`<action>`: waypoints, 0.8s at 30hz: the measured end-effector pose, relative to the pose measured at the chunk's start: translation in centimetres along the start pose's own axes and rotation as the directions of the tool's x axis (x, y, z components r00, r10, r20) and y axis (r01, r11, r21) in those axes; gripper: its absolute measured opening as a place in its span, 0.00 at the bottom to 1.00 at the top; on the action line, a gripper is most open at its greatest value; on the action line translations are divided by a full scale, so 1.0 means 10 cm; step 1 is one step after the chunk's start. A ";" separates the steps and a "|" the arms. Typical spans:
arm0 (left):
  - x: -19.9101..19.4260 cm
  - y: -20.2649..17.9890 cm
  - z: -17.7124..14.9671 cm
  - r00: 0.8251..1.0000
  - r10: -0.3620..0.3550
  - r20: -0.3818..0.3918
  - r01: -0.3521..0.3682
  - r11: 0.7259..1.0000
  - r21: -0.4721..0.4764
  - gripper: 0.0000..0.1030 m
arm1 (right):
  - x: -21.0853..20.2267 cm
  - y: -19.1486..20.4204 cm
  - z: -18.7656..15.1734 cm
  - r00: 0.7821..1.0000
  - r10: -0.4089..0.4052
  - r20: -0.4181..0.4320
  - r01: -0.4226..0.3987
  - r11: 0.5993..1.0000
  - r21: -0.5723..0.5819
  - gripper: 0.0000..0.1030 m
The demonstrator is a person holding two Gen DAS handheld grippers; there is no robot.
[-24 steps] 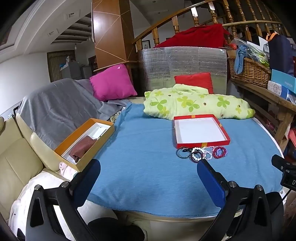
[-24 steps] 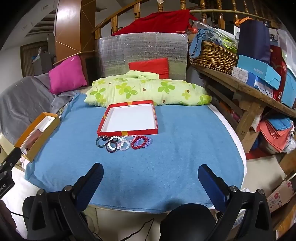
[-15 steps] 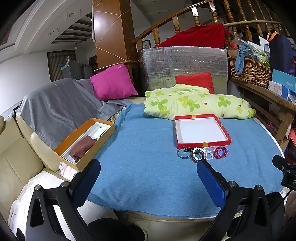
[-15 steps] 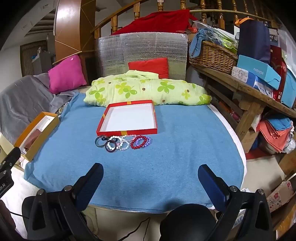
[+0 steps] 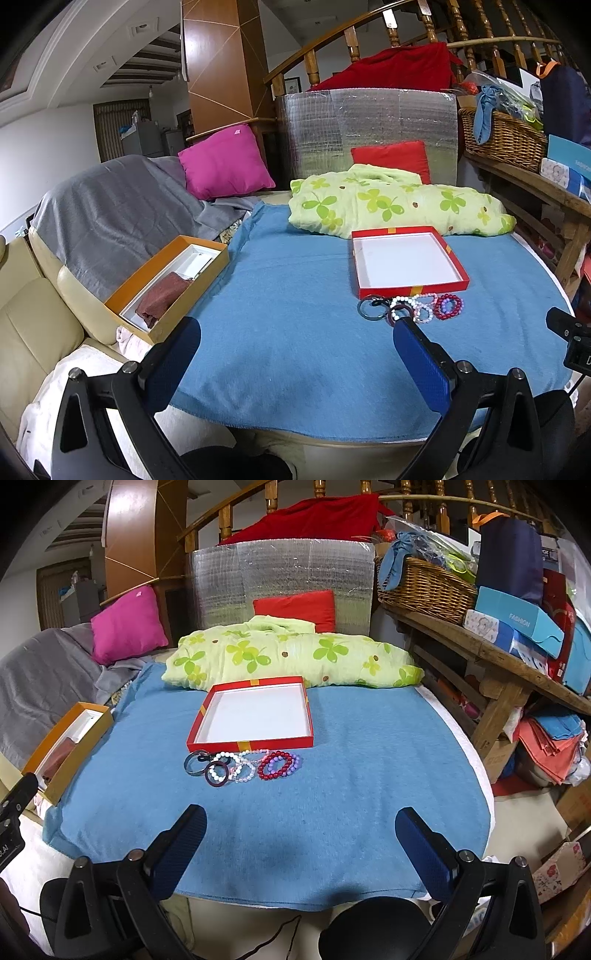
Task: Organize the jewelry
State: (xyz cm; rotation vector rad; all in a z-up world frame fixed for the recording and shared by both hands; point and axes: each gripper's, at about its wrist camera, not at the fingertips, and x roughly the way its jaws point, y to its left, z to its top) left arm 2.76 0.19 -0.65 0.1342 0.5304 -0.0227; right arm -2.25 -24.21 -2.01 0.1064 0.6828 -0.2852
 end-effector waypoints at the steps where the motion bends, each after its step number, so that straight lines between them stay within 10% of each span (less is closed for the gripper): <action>1: 0.02 0.00 0.01 1.000 0.000 -0.001 0.000 1.000 0.000 1.00 | 0.02 0.00 0.01 1.000 0.000 -0.001 0.000 1.000 0.000 1.00; 24: 0.41 0.03 0.18 1.000 0.000 0.023 0.000 1.000 -0.016 1.00 | 0.42 0.26 0.19 0.999 0.000 -0.033 0.000 1.000 -0.025 1.00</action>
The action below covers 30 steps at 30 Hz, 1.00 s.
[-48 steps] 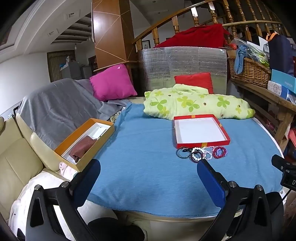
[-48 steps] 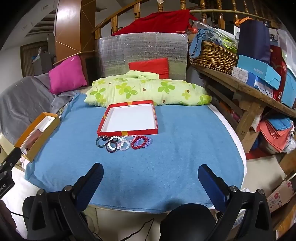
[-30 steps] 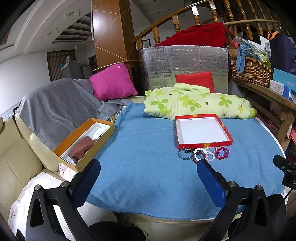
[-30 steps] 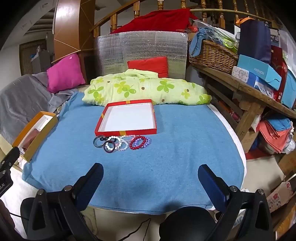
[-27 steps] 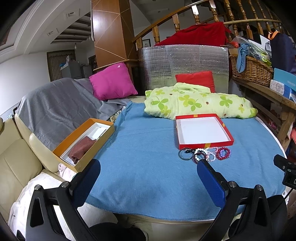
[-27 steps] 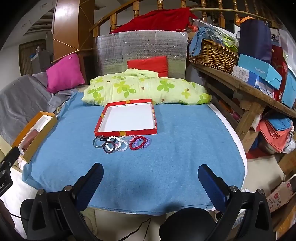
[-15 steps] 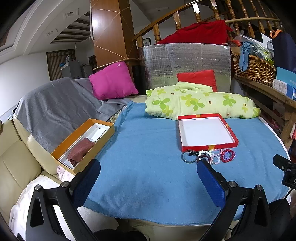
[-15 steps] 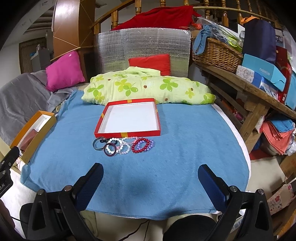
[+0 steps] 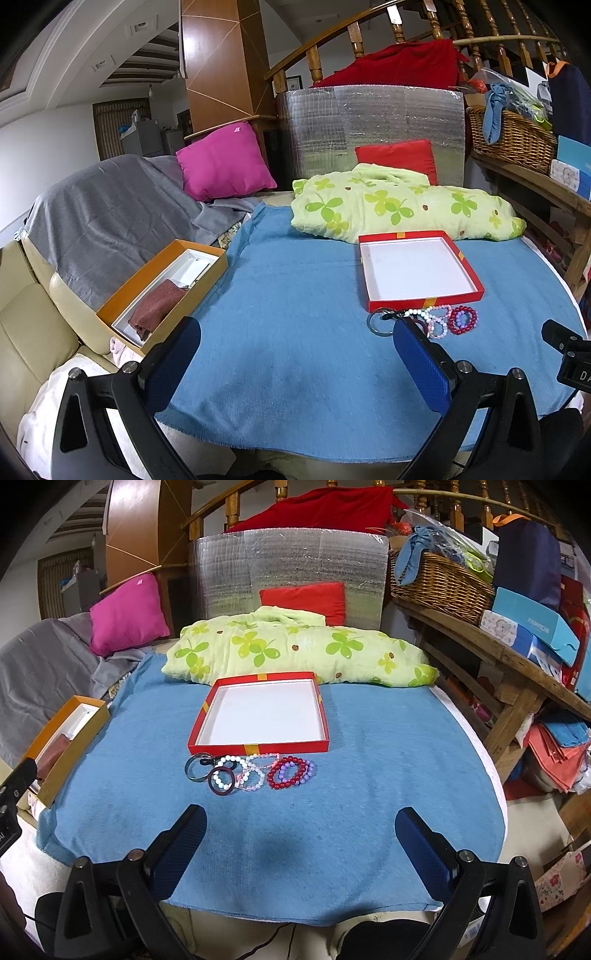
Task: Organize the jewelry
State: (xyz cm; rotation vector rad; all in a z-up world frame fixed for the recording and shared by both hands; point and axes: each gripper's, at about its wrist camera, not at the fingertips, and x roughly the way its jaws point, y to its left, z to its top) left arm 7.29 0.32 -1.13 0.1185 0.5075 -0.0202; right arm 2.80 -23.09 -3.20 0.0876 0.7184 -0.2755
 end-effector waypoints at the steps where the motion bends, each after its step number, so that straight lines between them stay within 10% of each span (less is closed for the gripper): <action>1: 0.02 0.00 0.00 1.000 0.000 -0.002 0.000 1.000 0.000 1.00 | 0.02 0.00 0.01 1.000 0.000 -0.002 0.000 1.000 0.000 1.00; 8: 0.48 -0.03 -0.03 0.997 -0.044 -0.068 0.045 0.999 0.023 1.00 | 0.25 -0.09 0.03 1.000 0.027 -0.014 -0.027 1.000 0.004 1.00; 13: 1.35 -0.10 -0.21 0.958 -0.152 -0.243 0.161 0.987 0.018 1.00 | 0.82 -0.42 0.00 0.989 0.144 -0.044 -0.144 0.989 0.022 0.99; 22: 2.33 -0.41 -0.28 0.899 -0.251 -0.358 0.240 0.968 -0.076 0.99 | 2.10 -0.50 0.15 0.948 0.256 -0.191 -0.238 0.965 0.110 0.39; 30: 2.97 -0.72 -0.40 0.822 -0.279 -0.497 0.300 0.953 -0.039 0.71 | 2.64 -0.35 0.23 0.908 0.300 -0.291 -0.277 0.953 0.119 0.23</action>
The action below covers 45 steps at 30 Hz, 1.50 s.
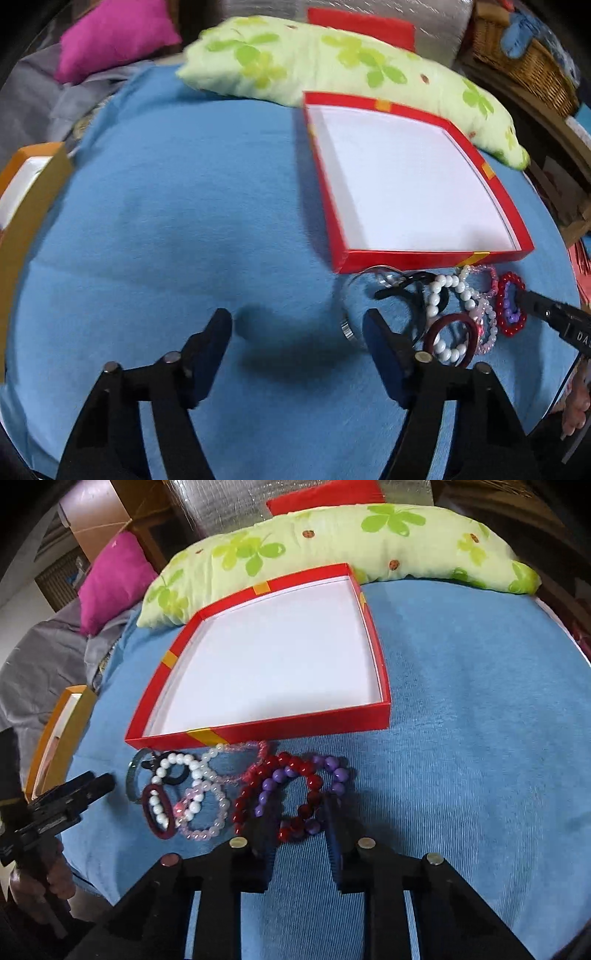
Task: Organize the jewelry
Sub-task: 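Grasp the silver bangle with the left tool while the right tool grasps the red bead bracelet, then place the silver bangle in the box with the left tool while the right tool places the red bracelet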
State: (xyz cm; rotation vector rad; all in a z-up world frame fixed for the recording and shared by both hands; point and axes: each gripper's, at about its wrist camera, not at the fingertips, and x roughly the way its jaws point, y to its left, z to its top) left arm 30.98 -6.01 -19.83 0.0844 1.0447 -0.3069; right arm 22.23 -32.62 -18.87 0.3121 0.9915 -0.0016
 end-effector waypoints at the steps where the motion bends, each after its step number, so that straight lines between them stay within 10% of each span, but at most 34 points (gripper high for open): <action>1: 0.05 -0.06 0.02 1.000 0.001 -0.005 -0.001 1.000 0.023 0.71 | 0.02 -0.01 0.02 1.000 0.002 -0.006 -0.002 1.000 0.003 0.22; 5: 0.18 -0.17 0.07 0.999 0.034 -0.010 -0.033 0.996 0.078 0.68 | 0.15 -0.06 0.09 0.998 0.020 -0.053 -0.019 1.000 0.021 0.10; 10: 0.17 -0.26 0.10 1.000 0.018 0.023 -0.021 0.994 0.109 0.24 | 0.15 -0.08 0.10 0.998 0.018 -0.055 -0.019 1.000 -0.002 0.10; 16: 0.03 -0.22 -0.04 0.999 -0.006 0.050 0.000 0.994 0.109 0.04 | -0.07 -0.17 0.04 0.998 0.059 -0.016 -0.059 0.998 0.021 0.10; 27: -0.49 -0.04 -0.09 0.981 -0.075 0.178 0.064 0.996 0.065 0.03 | -0.45 -0.26 -0.10 0.945 0.312 0.096 -0.322 0.940 0.112 0.10; 35: -0.34 -0.20 -0.09 0.988 -0.105 0.115 0.096 0.992 0.081 0.05 | -0.47 -0.59 -0.18 0.954 0.278 0.114 -0.298 0.922 0.247 0.10; 39: -0.22 -0.29 -0.11 0.994 -0.069 0.081 0.061 0.993 0.102 0.54 | -0.40 -0.76 -0.17 0.974 0.218 0.066 -0.228 0.916 0.330 0.14; 45: -0.03 -0.28 -0.10 0.997 -0.058 0.047 0.054 0.995 0.087 0.57 | -0.49 -0.93 -0.12 0.994 0.053 0.096 -0.083 0.936 0.342 0.52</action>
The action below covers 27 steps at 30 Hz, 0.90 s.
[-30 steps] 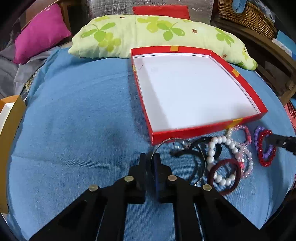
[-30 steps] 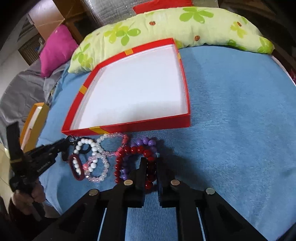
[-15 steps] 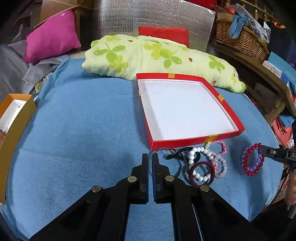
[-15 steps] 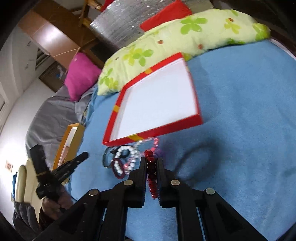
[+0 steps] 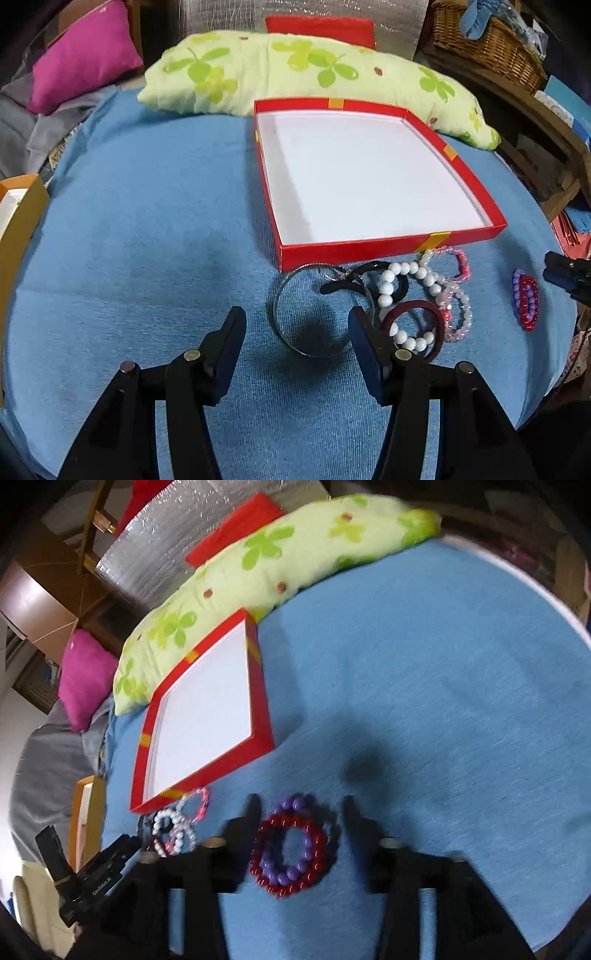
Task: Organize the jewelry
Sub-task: 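Place the silver bangle in the box with the left tool while the right tool places the red bracelet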
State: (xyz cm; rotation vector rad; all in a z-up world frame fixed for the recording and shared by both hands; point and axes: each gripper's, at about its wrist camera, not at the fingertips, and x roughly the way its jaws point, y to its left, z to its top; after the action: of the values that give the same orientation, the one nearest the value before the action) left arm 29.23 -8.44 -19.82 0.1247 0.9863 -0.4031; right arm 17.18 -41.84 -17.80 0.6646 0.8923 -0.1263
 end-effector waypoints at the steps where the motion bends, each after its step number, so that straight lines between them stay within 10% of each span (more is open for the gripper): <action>1: 0.03 -0.01 0.00 1.000 0.004 -0.007 -0.004 1.000 0.004 0.57 | 0.00 0.01 0.01 1.000 0.000 0.002 0.000 1.000 -0.018 0.52; 8: 0.12 0.00 0.00 1.000 0.002 -0.003 -0.002 1.000 0.011 0.55 | 0.23 0.13 -0.06 0.993 -0.066 -0.097 0.052 0.989 -0.141 0.29; 10: 0.12 0.01 -0.01 1.000 0.003 0.002 -0.003 1.000 0.013 0.37 | 0.27 0.12 -0.10 0.988 -0.106 -0.114 0.084 0.980 -0.182 0.11; 13: 0.09 0.08 -0.01 1.000 -0.008 0.010 0.008 1.000 0.001 0.08 | 0.19 0.14 -0.11 0.993 -0.079 -0.089 0.060 0.977 -0.204 0.10; 27: -0.32 0.20 -0.07 0.991 -0.071 0.114 0.073 0.997 -0.014 0.04 | -0.30 0.41 -0.08 0.977 0.196 0.090 -0.172 0.960 -0.219 0.10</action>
State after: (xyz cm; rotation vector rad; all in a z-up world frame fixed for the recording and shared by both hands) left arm 27.92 -5.49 -17.71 0.0495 0.8841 -0.4623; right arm 16.20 -38.62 -13.95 0.5341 0.7208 0.0967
